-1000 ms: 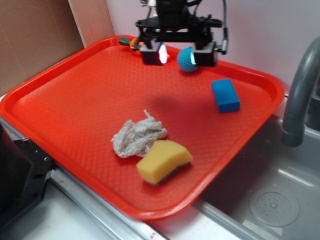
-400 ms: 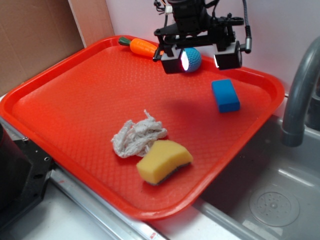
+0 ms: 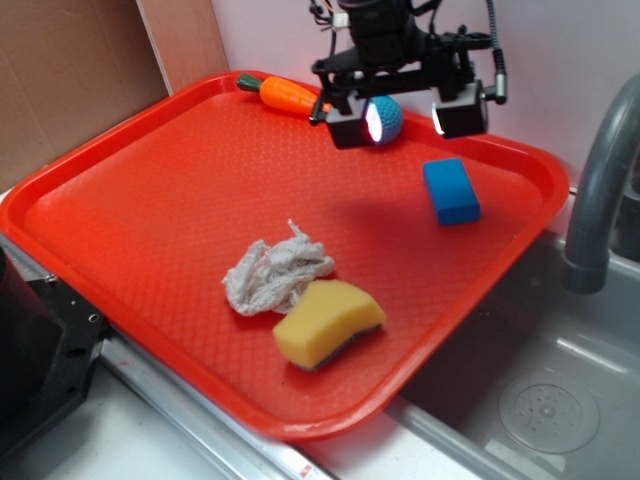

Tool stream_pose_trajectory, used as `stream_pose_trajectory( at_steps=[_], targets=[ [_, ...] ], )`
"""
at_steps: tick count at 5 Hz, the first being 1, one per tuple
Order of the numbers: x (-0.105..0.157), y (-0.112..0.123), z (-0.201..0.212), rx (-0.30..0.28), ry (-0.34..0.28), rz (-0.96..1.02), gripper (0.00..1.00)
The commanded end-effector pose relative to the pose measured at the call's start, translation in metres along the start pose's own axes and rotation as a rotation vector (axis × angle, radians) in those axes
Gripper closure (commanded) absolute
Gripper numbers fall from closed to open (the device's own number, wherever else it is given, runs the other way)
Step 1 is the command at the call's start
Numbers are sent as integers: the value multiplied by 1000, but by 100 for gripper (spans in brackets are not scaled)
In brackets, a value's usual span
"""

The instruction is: Grab the blue block.

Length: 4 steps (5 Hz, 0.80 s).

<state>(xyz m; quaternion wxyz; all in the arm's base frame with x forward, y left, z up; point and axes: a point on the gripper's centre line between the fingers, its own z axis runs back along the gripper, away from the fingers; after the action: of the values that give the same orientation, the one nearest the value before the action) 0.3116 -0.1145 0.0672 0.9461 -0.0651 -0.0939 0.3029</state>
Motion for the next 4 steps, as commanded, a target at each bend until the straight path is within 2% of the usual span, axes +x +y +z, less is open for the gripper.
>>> stream_pose_trajectory(
  at_steps=[1,2,3,4],
  targets=[
    [9,-25,12,-35,-16,89,0],
    [12,-27,0,20,4,89,0],
    [14,-24,-13,104,37,92,0],
    [12,-14,-28,158,75,114,0]
  ],
)
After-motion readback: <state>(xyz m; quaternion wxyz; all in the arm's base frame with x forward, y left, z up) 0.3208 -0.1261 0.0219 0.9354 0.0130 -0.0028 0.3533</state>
